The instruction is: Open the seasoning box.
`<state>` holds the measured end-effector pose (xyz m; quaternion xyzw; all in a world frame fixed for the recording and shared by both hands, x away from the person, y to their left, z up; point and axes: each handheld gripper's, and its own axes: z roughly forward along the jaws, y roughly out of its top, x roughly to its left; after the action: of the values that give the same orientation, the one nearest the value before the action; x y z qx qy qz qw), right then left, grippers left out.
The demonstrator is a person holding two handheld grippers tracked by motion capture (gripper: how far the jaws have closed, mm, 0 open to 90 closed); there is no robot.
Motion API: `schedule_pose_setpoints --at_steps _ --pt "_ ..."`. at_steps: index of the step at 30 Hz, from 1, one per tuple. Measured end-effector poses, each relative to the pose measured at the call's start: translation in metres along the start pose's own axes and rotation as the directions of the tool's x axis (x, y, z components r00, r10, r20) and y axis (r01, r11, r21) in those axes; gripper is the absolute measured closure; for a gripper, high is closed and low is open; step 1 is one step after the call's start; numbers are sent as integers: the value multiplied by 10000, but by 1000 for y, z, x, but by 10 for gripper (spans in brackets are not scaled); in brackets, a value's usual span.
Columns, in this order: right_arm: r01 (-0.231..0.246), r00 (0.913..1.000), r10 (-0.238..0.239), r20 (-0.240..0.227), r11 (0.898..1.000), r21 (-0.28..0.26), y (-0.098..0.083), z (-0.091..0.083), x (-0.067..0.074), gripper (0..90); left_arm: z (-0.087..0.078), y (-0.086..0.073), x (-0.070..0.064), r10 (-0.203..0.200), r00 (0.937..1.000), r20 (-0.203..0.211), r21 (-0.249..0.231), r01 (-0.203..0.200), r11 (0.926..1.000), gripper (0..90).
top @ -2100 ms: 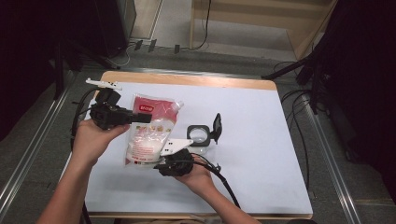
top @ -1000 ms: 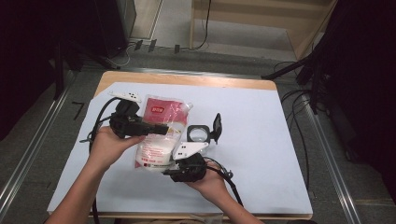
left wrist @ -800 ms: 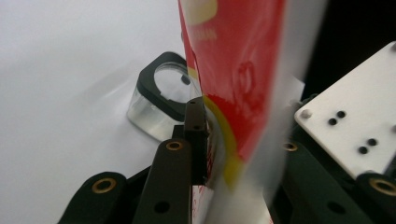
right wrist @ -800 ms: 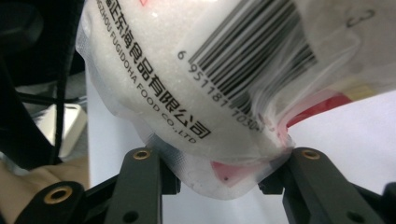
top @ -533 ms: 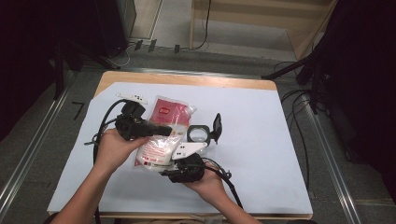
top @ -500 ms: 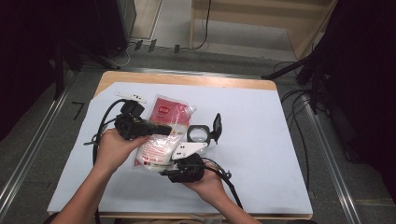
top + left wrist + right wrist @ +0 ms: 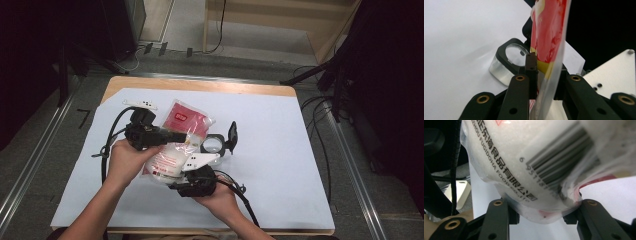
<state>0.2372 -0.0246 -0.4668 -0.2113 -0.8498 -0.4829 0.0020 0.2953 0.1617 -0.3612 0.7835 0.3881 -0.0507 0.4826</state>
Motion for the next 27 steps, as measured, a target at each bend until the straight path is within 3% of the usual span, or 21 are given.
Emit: schedule_pose_setpoints --at_steps 5,7,9,10,12,15,16,18,20,24,27 --pt "32 9999 -32 103 10000 83 1 2 3 556 2 0 -2 -245 9996 120 -18 245 9997 828" --pt "-272 9995 270 161 9995 139 0 3 3 568 4 0 -2 -221 9997 86 116 220 9997 815" --pt "-447 9990 448 -30 9988 200 -1 3 1 587 7 0 -2 240 9997 -36 460 -238 9987 789" --pt "-447 9990 448 -30 9988 200 -1 3 1 587 7 0 -2 240 9997 -36 460 -238 9987 764" --pt "-635 9965 642 -533 9979 162 -3 3 -2 596 8 0 -1 892 9960 99 944 -897 9915 754" --pt "-565 9962 576 -646 9982 190 -4 3 -2 596 7 0 0 1156 9930 251 1183 -1178 9860 743" --pt "-597 9944 608 -861 9981 150 -3 3 -2 594 7 -2 2 1433 9893 271 1158 -1455 9826 724" --pt "-664 9928 673 -991 9977 115 -3 2 -3 595 9 -3 3 1443 9890 314 1144 -1470 9825 711" --pt "-645 9928 653 -1000 9979 115 0 1 -3 594 13 -5 5 1086 9924 584 1004 -1141 9884 708" --pt "-493 9964 518 -675 9981 372 0 1 -2 592 16 -6 5 940 9942 514 952 -986 9906 727" --pt "-434 9976 460 -525 9978 493 0 3 0 594 19 -6 1 515 9985 196 1155 -535 9919 743"
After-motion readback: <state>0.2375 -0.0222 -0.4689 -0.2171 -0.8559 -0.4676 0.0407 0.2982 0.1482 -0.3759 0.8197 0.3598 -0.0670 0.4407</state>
